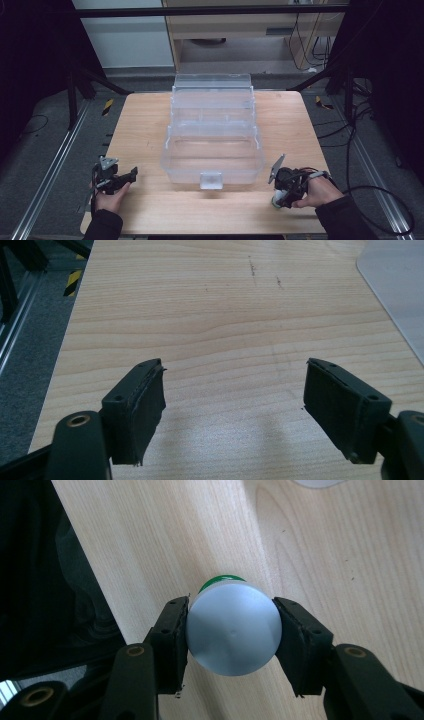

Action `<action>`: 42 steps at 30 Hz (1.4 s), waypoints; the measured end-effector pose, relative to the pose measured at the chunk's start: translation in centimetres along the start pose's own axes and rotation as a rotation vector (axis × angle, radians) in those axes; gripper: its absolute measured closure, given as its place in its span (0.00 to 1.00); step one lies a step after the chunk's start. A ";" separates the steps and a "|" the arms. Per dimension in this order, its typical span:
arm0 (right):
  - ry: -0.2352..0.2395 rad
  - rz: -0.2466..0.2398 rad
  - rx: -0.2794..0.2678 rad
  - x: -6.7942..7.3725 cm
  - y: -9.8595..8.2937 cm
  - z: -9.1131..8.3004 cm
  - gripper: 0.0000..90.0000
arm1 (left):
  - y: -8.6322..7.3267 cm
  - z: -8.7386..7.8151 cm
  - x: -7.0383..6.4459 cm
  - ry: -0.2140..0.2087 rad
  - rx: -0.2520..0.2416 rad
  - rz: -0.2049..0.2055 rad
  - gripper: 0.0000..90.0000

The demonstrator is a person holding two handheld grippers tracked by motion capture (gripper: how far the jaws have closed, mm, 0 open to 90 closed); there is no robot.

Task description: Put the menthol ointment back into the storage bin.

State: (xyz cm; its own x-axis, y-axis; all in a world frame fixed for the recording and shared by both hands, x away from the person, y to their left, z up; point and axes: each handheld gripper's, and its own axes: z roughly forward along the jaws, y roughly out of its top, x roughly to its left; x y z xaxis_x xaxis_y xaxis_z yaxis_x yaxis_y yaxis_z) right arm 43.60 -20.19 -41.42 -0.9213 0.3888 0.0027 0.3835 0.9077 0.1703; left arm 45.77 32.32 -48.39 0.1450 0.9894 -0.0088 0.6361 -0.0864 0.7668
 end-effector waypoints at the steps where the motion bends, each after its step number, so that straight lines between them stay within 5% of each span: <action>1: 0.000 0.006 -0.007 0.0 0.0 -0.2 0.56 | 0.0 0.0 0.0 0.001 0.000 0.000 0.26; 14: -0.029 0.040 -0.086 -0.5 0.9 -3.6 0.56 | 0.0 0.1 -0.1 0.000 0.004 0.004 0.26; 25: -0.025 0.055 -0.101 -0.5 2.1 -5.3 0.56 | 0.0 0.1 -0.1 -0.001 0.004 0.008 0.26; 42: -0.046 0.035 -0.144 -0.6 3.6 -8.0 0.56 | 0.0 0.2 -0.1 -0.001 0.013 0.011 0.26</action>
State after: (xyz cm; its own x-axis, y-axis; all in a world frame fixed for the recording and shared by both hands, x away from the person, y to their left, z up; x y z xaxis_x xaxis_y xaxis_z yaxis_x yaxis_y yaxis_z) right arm 45.05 -18.43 -32.91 -0.9025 0.4294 -0.0331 0.3990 0.8626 0.3108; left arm 45.86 32.18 -48.53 0.1528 0.9883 -0.0011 0.6441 -0.0988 0.7585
